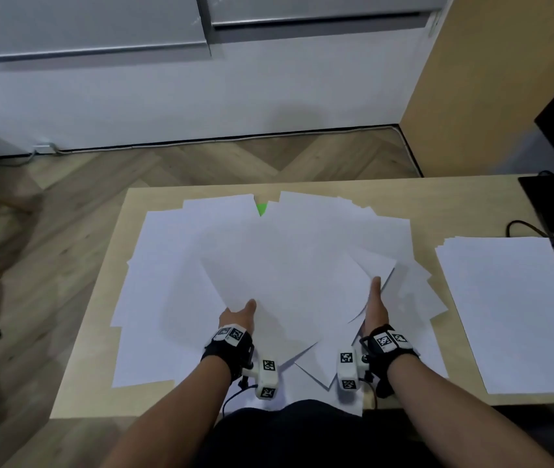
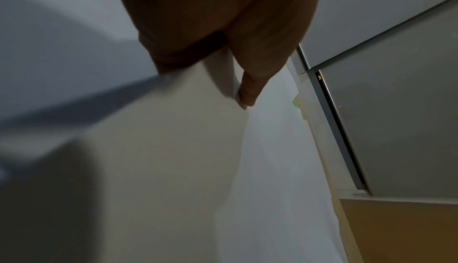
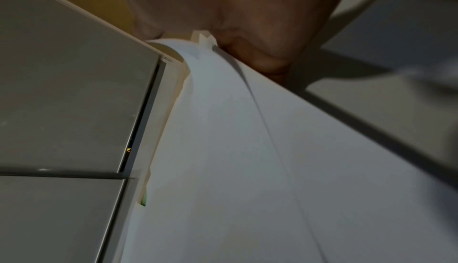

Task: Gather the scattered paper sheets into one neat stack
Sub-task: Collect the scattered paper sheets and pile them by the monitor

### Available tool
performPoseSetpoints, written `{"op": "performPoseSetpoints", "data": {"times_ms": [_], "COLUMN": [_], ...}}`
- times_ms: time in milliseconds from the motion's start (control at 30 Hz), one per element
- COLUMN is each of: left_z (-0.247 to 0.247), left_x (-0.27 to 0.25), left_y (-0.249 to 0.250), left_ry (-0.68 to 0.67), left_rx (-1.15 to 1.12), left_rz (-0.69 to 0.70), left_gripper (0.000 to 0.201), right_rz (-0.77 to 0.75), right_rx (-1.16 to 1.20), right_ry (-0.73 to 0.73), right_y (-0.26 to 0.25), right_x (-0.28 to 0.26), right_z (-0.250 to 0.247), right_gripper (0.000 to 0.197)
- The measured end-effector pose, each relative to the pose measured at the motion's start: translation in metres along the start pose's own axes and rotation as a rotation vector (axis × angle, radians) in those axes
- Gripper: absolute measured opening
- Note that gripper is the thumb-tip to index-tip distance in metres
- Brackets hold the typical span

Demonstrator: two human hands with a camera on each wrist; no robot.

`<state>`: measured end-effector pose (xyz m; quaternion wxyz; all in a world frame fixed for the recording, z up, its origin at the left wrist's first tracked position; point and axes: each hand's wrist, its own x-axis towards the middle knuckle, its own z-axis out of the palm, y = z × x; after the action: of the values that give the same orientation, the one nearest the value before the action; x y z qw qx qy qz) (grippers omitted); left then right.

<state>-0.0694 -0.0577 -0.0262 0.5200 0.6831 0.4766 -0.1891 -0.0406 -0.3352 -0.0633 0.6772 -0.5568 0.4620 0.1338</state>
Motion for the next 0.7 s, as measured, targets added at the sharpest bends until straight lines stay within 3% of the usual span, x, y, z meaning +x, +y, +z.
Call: {"op": "performPoseSetpoints", "data": {"times_ms": [133,233,300,433,500,600,700], "left_z": [0.007,0.008,0.008,0.009,0.007,-0.002,-0.013], "left_x": [-0.005,0.0,-0.001,-0.003,-0.004,-0.002,0.005], "left_y": [-0.001,-0.001,0.003,0.004,-0.001,-0.006,-0.001], "left_ry": [-0.087,-0.093,-0.109,-0.185,-0.125,0.017,0.063], "left_rx": [0.191,0.259,0.276,0.451,0.521,0.426,0.33], "left_rz": [-0.096,-0.094,-0.07,0.089,0.183,0.279,0.275], "left_gripper": [0.1,0.098,0.091,0.063,0.051,0.036,0.034], "right_rz": [-0.088,-0.097,-0.073,-0.076,-0.066,-0.099,-0.122], "right_rx": [0.032,0.015,-0.006,-0.153,-0.192,-0.229,-0.287], "right_ry": [0.006,0.041,0.056,0.154,0.177,0.169,0.176], "right_y": [-0.004,-0.014,-0.013,-0.01,-0.012,-0.021,-0.028], "right_x": [-0.005,-0.029,-0.031,-0.017,-0.014,-0.014,-0.008], "right_z": [0.004,0.011,0.012,0.007,0.003,-0.005,-0.019], "right_gripper": [0.125,0.138,0.126,0.067,0.047,0.042,0.044]}}
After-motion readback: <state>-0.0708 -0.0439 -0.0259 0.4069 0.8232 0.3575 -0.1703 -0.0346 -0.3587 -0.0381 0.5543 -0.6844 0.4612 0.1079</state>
